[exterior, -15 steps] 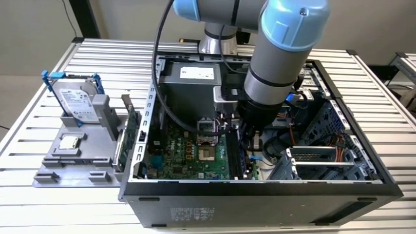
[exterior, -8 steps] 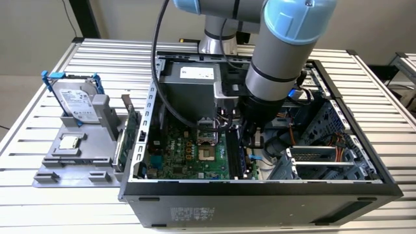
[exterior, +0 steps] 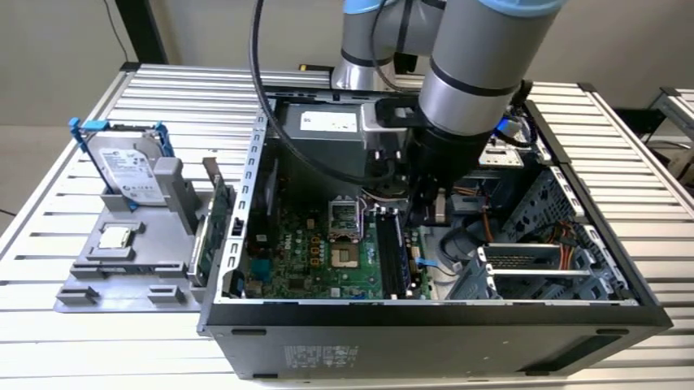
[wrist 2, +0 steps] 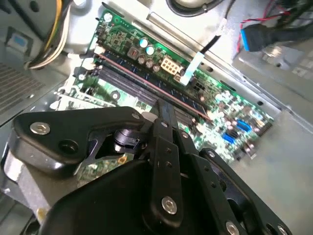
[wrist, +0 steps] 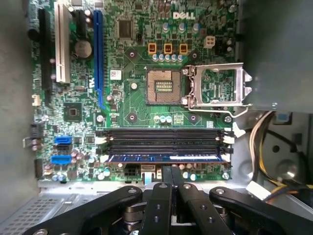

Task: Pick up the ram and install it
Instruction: 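Press down the ram until it locks into place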

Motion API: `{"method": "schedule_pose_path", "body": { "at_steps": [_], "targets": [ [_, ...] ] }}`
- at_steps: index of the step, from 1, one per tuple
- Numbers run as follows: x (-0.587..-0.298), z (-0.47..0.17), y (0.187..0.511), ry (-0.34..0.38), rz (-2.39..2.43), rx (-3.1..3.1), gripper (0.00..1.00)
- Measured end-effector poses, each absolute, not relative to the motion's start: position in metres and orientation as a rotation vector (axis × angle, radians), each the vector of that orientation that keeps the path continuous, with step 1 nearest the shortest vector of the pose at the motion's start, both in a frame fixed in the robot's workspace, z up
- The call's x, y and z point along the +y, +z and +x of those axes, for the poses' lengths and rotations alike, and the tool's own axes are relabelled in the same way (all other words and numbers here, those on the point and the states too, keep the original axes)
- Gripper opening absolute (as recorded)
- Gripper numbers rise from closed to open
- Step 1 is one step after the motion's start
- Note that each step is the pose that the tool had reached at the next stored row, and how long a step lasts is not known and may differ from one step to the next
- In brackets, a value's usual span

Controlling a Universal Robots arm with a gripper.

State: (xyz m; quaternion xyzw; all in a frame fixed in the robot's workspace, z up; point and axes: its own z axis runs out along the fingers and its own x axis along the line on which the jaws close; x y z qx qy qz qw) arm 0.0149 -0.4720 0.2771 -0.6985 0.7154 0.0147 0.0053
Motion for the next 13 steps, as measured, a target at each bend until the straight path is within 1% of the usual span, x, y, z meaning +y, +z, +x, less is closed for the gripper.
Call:
{"method": "schedule_pose_path", "body": {
  "at_steps": [4, 13],
  "targets": [
    [-0.472, 0.015, 0.295, 0.046, -2.187, 2.240, 0.00],
    [-0.472, 0.015, 0.297, 0.046, -2.187, 2.240, 0.00]
  ]
}}
